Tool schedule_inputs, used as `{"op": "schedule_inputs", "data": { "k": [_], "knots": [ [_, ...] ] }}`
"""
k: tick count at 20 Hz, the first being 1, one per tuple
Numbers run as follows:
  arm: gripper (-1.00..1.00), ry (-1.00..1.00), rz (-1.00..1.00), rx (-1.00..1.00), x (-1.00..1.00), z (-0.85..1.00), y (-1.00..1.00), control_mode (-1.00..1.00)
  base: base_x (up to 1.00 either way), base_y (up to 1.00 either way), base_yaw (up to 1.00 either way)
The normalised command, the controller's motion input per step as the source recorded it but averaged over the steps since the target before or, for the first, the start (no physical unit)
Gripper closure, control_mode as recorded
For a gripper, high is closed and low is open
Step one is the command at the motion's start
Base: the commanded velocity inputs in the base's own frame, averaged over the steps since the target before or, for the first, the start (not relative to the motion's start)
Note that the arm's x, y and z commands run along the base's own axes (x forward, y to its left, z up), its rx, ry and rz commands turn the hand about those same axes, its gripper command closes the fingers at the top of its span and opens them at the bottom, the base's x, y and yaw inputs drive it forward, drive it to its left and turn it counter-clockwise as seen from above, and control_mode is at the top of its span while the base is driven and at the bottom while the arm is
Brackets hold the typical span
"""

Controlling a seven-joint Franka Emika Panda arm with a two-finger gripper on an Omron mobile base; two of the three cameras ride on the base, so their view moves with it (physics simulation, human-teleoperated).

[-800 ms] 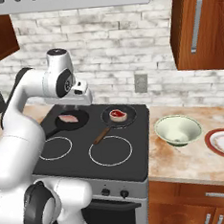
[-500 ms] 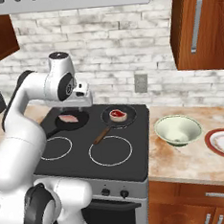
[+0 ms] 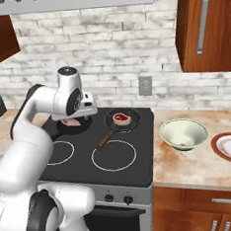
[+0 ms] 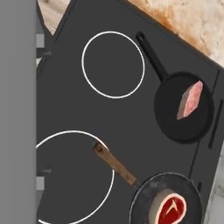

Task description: Place one of the steaks on the plate and the other in the bowl. Then place the bowl in the fridge.

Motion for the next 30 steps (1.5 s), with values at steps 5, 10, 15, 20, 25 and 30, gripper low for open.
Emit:
{"op": "schedule_inputs", "data": {
  "k": [5,10,15,20,25,30],
  "knots": [
    [-1.0,0.0,0.18,-0.06,0.56,-0.37,0.37,-1.0,0.0,0.0,0.0],
    [-1.0,0.0,0.21,-0.02,0.51,-0.31,0.4,-1.0,0.0,0.0,0.0],
    [-1.0,0.0,0.19,0.0,0.44,-0.2,0.34,-1.0,0.0,0.0,0.0],
    [-1.0,0.0,0.16,-0.01,0.36,-0.18,0.37,-1.0,0.0,0.0,0.0],
    [-1.0,0.0,0.17,-0.03,0.38,-0.28,0.31,-1.0,0.0,0.0,0.0],
    [-1.0,0.0,0.17,-0.02,0.54,-0.39,0.07,-1.0,0.0,0.0,0.0]
  ]
}}
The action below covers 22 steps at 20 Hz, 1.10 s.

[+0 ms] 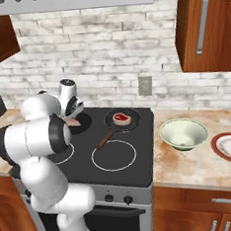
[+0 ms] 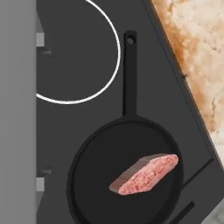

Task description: Place one of the steaks on the plate and the other in the bowl. Then place the bowl in the fridge.

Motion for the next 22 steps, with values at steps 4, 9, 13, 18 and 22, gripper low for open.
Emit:
{"op": "schedule_inputs", "data": {
  "k": [4,9,13,18,22],
  "knots": [
    [-1.0,0.0,0.14,0.0,0.56,-0.33,0.0,-1.0,0.0,0.0,0.0],
    [-1.0,0.0,0.02,-0.03,0.49,-0.2,0.15,-1.0,0.0,0.0,0.0],
    [-1.0,0.0,0.0,-0.06,0.47,-0.16,0.28,-1.0,0.0,0.0,0.0],
    [-1.0,0.0,0.0,-0.08,0.41,-0.22,0.23,-1.0,0.0,0.0,0.0],
    [-1.0,0.0,0.0,-0.09,0.37,-0.28,0.14,-1.0,0.0,0.0,0.0]
  ]
}}
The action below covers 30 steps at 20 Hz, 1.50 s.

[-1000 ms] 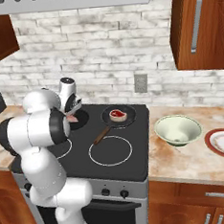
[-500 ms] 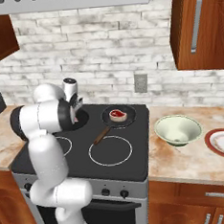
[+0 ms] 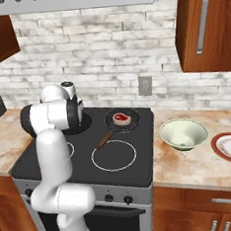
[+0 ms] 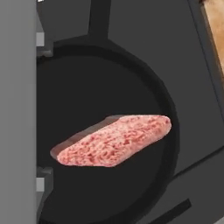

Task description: Place one of the steaks on the plate and the other in the bowl. Then place the bowl in the fridge.

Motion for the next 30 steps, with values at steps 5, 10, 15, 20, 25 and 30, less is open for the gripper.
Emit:
{"op": "schedule_inputs", "data": {
  "k": [5,10,15,20,25,30],
  "knots": [
    [-1.0,0.0,0.0,-0.11,0.31,-0.35,0.07,-1.0,0.0,0.0,0.0],
    [-1.0,0.0,0.0,-0.1,0.27,-0.37,0.0,-1.0,0.0,0.0,0.0],
    [-1.0,0.0,0.0,-0.08,0.27,-0.34,0.0,-1.0,0.0,0.0,0.0],
    [-1.0,0.0,0.0,-0.04,0.35,-0.24,0.0,-1.0,0.0,0.0,0.0],
    [1.0,0.11,0.0,-0.13,0.2,-0.61,0.0,-1.0,0.0,0.0,0.0],
    [1.0,0.35,0.0,0.0,0.03,-0.96,-0.05,-1.0,0.0,0.0,0.0]
  ]
}}
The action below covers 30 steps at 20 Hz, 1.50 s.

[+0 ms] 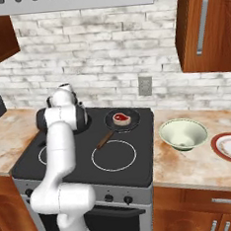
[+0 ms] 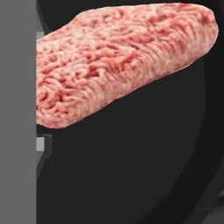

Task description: Place one of the steaks on the plate and the other in the bowl. Then place the bowl in the fridge.

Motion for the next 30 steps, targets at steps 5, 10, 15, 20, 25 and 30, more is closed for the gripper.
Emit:
{"op": "schedule_inputs", "data": {
  "k": [5,10,15,20,25,30],
  "knots": [
    [1.0,-0.06,-0.01,0.07,-0.1,-0.5,-0.34,-1.0,0.0,0.0,0.0],
    [1.0,-0.41,-0.2,0.01,-0.38,-0.02,-0.25,-1.0,0.0,0.0,0.0],
    [1.0,-0.48,-0.31,0.04,-0.65,-0.03,-0.49,-1.0,0.0,0.0,0.0],
    [1.0,-0.65,-0.11,0.23,-0.9,-0.22,-0.94,-1.0,0.0,0.0,0.0],
    [1.0,-0.26,-0.19,0.31,-0.76,0.28,-0.99,-1.0,0.0,0.0,0.0],
    [1.0,-0.01,-0.47,0.24,-0.43,0.68,-0.75,-1.0,0.0,0.0,0.0]
  ]
}}
